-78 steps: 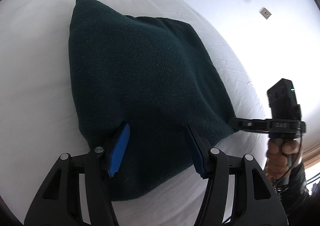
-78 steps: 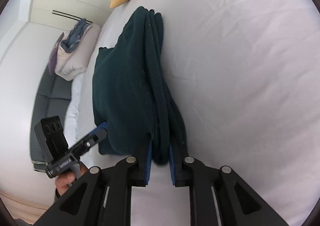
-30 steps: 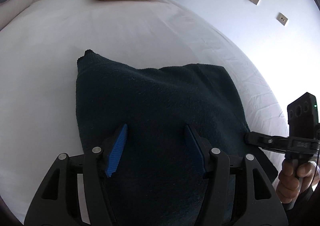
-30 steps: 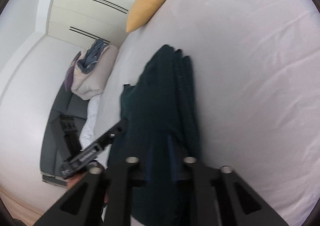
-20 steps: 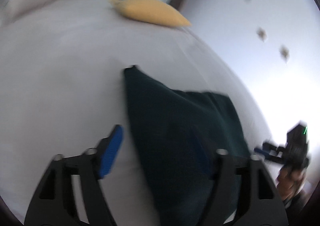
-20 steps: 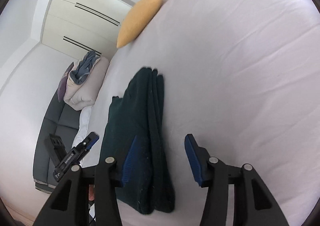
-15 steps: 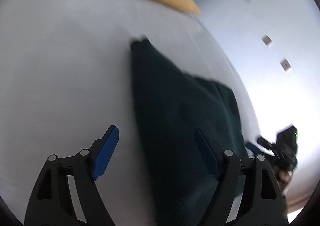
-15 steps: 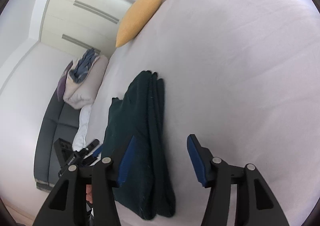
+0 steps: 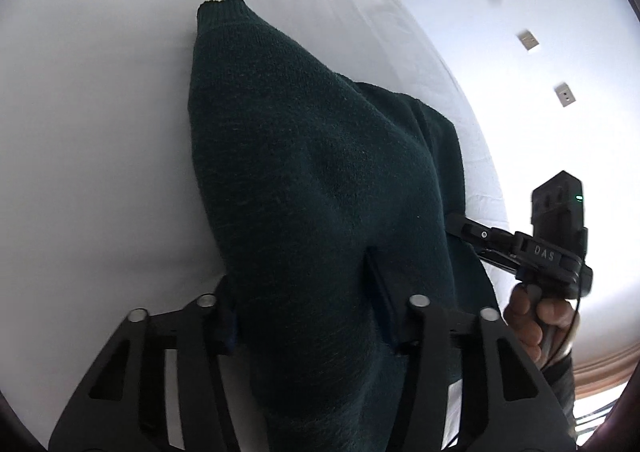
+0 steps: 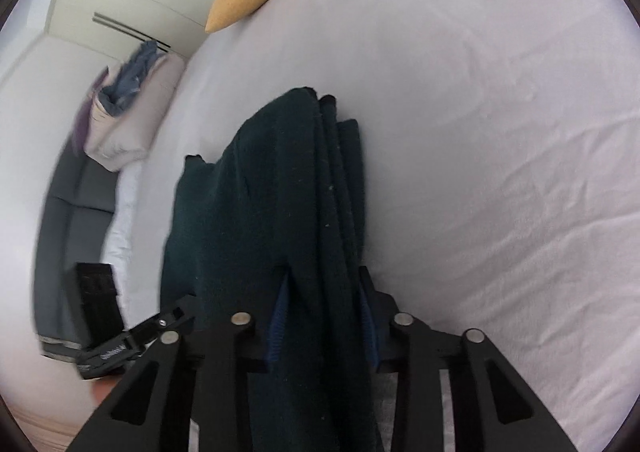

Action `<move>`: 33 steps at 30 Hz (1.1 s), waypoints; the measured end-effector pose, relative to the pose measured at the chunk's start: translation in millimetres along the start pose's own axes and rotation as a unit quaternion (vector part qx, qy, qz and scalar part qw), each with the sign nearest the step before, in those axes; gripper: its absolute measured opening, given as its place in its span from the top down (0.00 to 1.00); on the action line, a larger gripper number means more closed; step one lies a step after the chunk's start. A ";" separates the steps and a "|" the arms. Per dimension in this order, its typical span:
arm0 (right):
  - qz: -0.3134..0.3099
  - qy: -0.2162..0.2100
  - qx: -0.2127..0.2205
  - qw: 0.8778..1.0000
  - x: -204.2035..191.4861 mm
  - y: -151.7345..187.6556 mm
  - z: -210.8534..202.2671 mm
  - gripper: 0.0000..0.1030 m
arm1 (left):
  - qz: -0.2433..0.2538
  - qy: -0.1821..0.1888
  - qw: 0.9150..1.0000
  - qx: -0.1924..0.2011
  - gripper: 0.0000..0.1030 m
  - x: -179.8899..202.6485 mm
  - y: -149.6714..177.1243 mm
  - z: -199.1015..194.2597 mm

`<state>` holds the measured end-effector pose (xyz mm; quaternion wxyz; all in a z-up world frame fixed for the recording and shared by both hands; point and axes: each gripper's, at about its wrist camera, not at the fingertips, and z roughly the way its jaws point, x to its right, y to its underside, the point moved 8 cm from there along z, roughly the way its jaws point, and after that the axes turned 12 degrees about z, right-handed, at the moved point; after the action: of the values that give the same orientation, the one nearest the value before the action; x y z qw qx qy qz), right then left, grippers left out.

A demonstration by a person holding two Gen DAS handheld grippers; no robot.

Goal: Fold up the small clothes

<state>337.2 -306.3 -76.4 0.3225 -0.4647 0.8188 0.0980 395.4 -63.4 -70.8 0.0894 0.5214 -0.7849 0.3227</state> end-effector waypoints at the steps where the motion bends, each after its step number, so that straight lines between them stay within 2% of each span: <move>1: -0.014 0.019 0.009 1.000 -2.9 0.8 -0.3 0.73 | 0.002 -0.005 1.000 0.000 0.61 1.1 -0.6 -3.5; 3: -0.051 0.069 0.031 0.996 -16.2 8.2 -6.3 0.76 | 0.014 -0.023 1.000 0.000 0.65 10.7 -0.7 -11.7; 5: -0.102 0.116 0.059 0.986 -38.3 19.8 -17.1 0.77 | 0.021 -0.030 0.999 0.001 0.66 18.5 0.9 -21.5; 6: -0.114 0.118 0.066 0.984 -49.4 24.9 -22.5 0.78 | 0.025 -0.036 0.999 0.001 0.66 22.5 4.3 -28.3; 9: -0.145 0.115 0.086 0.979 -80.7 49.9 -41.7 0.79 | 0.042 -0.058 0.997 0.013 0.66 27.4 15.2 -58.3; 12: -0.161 0.097 0.087 0.978 -105.6 80.8 -49.8 0.79 | 0.050 -0.079 0.995 0.025 0.66 24.1 30.5 -94.7; 16: -0.177 0.068 0.073 0.979 -132.4 125.4 -47.5 0.79 | 0.064 -0.113 0.991 0.037 0.66 11.9 60.5 -150.5; 20: -0.169 0.032 0.045 0.984 -154.0 165.9 -25.8 0.79 | 0.051 -0.128 0.990 0.034 0.66 -7.6 93.3 -173.8; 25: -0.149 0.034 0.019 0.988 -143.5 204.1 1.0 0.81 | 0.028 -0.127 0.992 0.007 0.65 -32.0 145.0 -154.8; 28: -0.111 0.036 0.020 0.993 -119.8 204.5 11.5 0.81 | 0.015 -0.119 0.992 0.024 0.60 -37.6 152.1 -145.3; 31: -0.083 0.031 0.011 0.996 -99.9 208.8 16.3 0.81 | 0.001 -0.108 0.994 0.034 0.51 -31.3 154.0 -140.9; 33: -0.073 0.023 0.010 0.997 -98.0 206.8 21.3 0.81 | 0.005 -0.112 0.993 0.036 0.41 -30.7 152.5 -137.5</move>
<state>211.3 -114.7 -61.0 0.3149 -0.5219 0.7908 0.0553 248.3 80.3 -41.9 -0.0194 0.5532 -0.7802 0.2912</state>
